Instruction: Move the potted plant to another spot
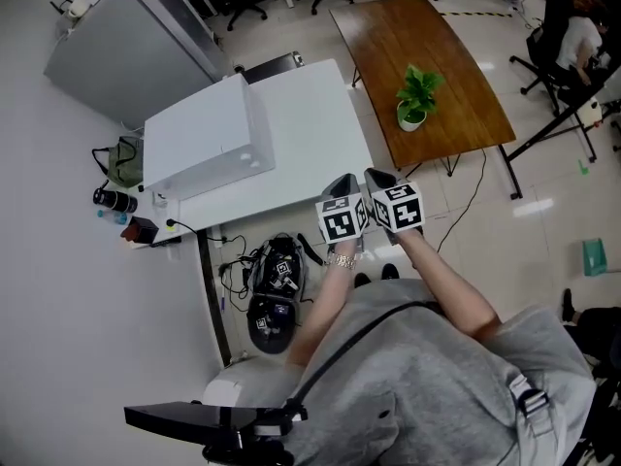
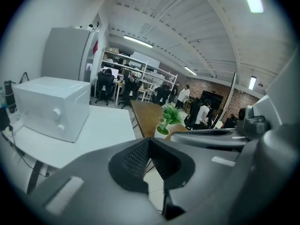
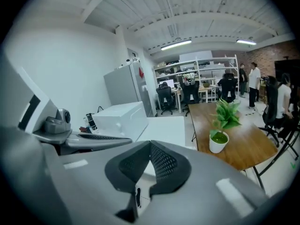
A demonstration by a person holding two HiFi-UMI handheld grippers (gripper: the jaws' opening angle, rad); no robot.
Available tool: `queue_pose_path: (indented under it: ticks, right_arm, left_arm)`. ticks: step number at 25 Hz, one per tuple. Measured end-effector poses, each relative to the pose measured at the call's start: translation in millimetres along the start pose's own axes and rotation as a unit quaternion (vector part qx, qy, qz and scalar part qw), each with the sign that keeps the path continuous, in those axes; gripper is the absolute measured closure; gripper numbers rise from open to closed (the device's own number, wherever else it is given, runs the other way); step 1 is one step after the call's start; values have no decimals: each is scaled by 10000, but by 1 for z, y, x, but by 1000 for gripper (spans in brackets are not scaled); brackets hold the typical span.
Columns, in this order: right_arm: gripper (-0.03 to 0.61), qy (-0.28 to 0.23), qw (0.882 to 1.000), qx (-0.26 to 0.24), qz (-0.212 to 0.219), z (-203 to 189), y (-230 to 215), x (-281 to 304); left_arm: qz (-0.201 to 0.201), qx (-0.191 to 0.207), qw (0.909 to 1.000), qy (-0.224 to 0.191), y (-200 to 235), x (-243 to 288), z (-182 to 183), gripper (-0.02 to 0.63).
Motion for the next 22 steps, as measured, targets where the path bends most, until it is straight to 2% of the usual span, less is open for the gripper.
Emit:
queue_pose_path:
  ticks: [5,8,12,17,22]
  right_arm:
    - [578,-113,9996,-161,189,8,5,-10]
    - [578,-148,9994,-56,321,10,-4,-23]
    - [578,-162,9994,92,305,11,-23,-31]
    - [578,-40,9991,38,432,-3,-18,-35]
    - [578,-62,9990,-10,444,0,-22,-39]
  left_arm:
    - [17,1,10000,-11,-7,4,-4,598]
    - [-121,94,9999,62,-24,5,-8,598]
    - [-165,191,9997,38,-36,6,-7,598]
    - [-138,190,9997,68,-40,8,-13,598]
    - [-189,273,9994,72,-51,10,-13,598]
Point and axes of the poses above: the fingertips, and each gripper's own axes: x forward along the fingers, y to its left, z out of its top, the point moved 1 cm from there along -x, backward along the fingers, and after that the axes turned 11 degrees about -x, right-handed, at the moved point
